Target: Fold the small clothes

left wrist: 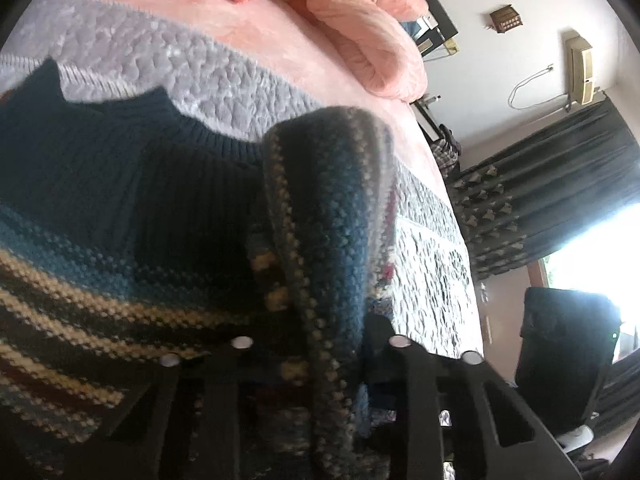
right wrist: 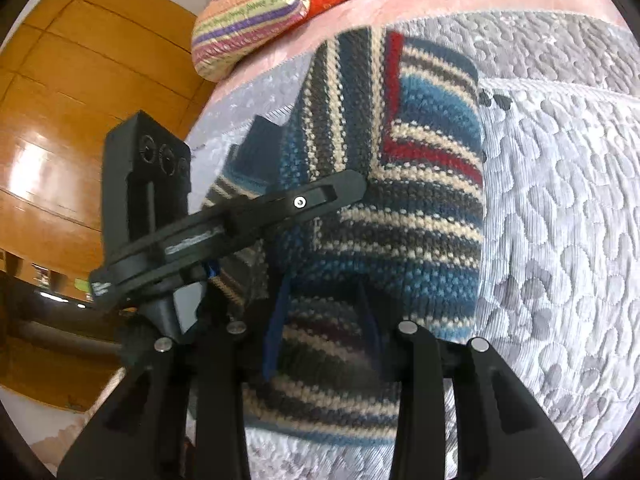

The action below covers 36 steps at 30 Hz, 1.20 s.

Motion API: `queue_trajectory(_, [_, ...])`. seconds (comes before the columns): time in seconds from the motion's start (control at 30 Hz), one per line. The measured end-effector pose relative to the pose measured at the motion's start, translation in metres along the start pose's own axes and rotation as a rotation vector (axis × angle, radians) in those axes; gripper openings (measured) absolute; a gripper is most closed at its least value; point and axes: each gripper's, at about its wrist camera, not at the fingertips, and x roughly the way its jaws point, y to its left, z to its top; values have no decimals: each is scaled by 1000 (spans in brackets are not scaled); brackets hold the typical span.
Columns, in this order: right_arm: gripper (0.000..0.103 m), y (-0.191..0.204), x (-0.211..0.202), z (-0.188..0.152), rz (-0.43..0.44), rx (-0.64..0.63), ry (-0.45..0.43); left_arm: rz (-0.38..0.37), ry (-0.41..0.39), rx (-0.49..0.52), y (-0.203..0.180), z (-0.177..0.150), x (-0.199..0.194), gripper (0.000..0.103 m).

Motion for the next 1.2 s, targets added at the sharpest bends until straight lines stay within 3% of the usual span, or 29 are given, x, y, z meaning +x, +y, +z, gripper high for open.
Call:
queue_trajectory(0.17, [45,-5,-38,-8,-54,-9,-100,-21,-66,4,-1,-3,-23,24])
queue_trajectory(0.3, [51,-23,-46,-12,-80,36,-109,-52,-120,-1,6,-1,-53,24])
queue_trajectory(0.43, [52,-30,-28,-17,-58,64,-74,-53,-155,20,11,1,-83,23])
queue_trajectory(0.57, [58,-21,-5,-17,-14,50,-42,-30,-157,49,24,6,-112,23])
queue_trajectory(0.8, [63,8,39,-15,72,36,7,-21,-208,-6,70,12,-157,23])
queue_trajectory(1.0, [63,36,70,-15,68,4,46,15,-226,-42,109,19,-182,23])
queue_trajectory(1.2, [63,57,90,-9,43,-33,59,24,-192,-67,144,26,-182,23])
